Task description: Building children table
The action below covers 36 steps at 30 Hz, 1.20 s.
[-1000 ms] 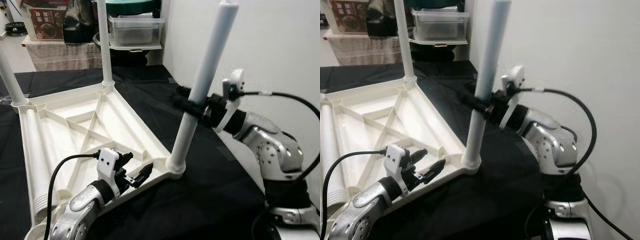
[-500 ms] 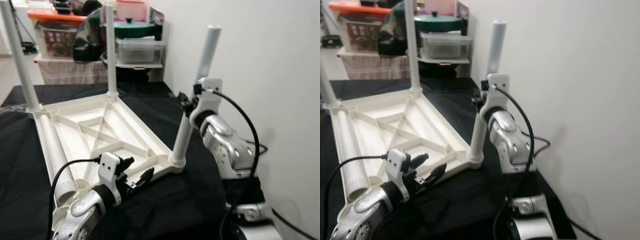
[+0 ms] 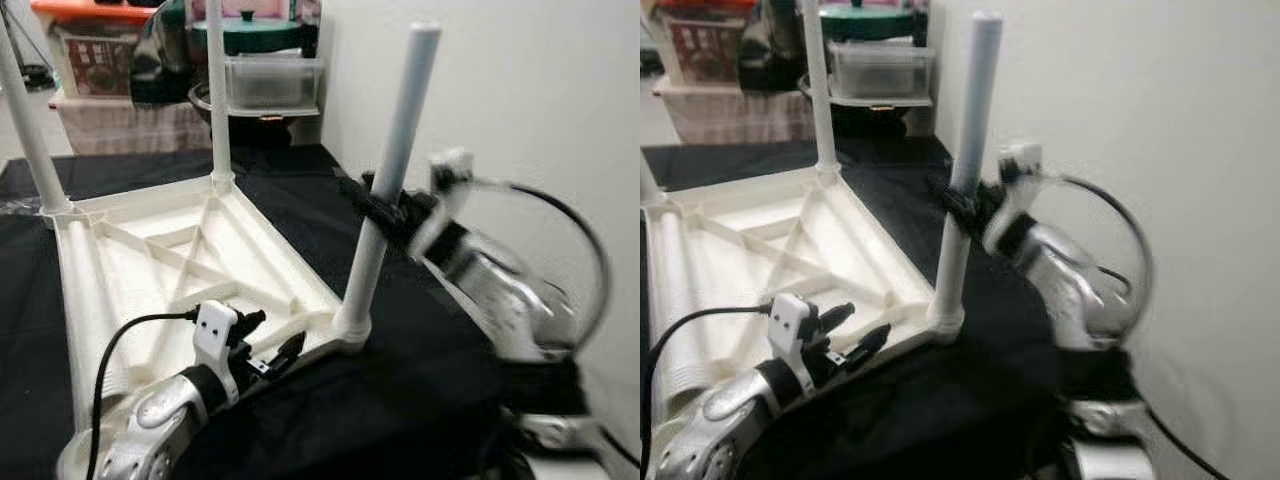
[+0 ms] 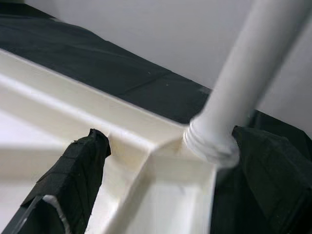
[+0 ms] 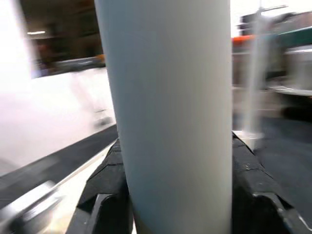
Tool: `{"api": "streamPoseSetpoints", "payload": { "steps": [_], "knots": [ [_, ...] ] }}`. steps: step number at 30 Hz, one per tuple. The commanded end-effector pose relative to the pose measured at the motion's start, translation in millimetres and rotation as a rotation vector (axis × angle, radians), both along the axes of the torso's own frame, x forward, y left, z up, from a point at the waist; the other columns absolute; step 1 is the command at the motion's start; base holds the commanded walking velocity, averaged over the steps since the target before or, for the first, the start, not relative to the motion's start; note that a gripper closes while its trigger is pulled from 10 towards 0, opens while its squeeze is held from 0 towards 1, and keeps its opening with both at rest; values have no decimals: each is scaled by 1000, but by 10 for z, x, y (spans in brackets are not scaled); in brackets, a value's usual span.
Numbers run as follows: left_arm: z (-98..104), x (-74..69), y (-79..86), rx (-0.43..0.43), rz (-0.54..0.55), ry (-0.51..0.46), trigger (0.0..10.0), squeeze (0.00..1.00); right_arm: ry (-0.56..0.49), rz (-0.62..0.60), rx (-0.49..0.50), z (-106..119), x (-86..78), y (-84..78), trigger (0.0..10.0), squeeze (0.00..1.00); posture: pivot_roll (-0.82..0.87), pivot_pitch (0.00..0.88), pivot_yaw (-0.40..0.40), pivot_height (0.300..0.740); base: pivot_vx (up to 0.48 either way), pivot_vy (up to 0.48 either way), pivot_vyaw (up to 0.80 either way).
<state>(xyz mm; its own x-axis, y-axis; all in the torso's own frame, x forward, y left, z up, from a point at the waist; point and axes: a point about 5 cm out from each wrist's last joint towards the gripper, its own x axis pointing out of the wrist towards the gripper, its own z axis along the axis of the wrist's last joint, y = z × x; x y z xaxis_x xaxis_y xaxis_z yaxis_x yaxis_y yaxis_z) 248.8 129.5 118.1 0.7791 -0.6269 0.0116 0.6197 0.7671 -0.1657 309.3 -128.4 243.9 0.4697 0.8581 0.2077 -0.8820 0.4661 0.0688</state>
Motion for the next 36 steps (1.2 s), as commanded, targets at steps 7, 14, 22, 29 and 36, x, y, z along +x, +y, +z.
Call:
{"api": "streamPoseSetpoints", "payload": {
  "steps": [7, 14, 22, 29, 36],
  "knots": [
    [-26, -8, -27, -9, -13, 15, 10000, 0, 86, 22, -64, -219, -14, 183, 0, 0, -11, 0, -105, 740, 0, 0, 0],
    [-31, -2, -17, -4, -21, 15, 10000, 0, 375, -951, -371, -842, 462, -221, 0, 0, -14, 0, -99, 740, 0, 0, 0],
    [-18, 16, -9, -2, -29, 10, 10000, 0, 316, -695, -162, -622, 325, 107, 10000, 0, -8, 0, -94, 740, 0, 0, 0],
    [-25, 6, -18, -5, -33, 12, 10000, 0, 216, -477, -13, -228, 337, 93, 10000, 0, -10, 0, -95, 740, 0, 0, 0],
    [-30, -7, -13, -8, -31, 14, 10000, 0, 24, 142, 0, -110, -146, 126, 10000, 0, 3, 0, -111, 740, 0, 0, 0]
  ]
}}
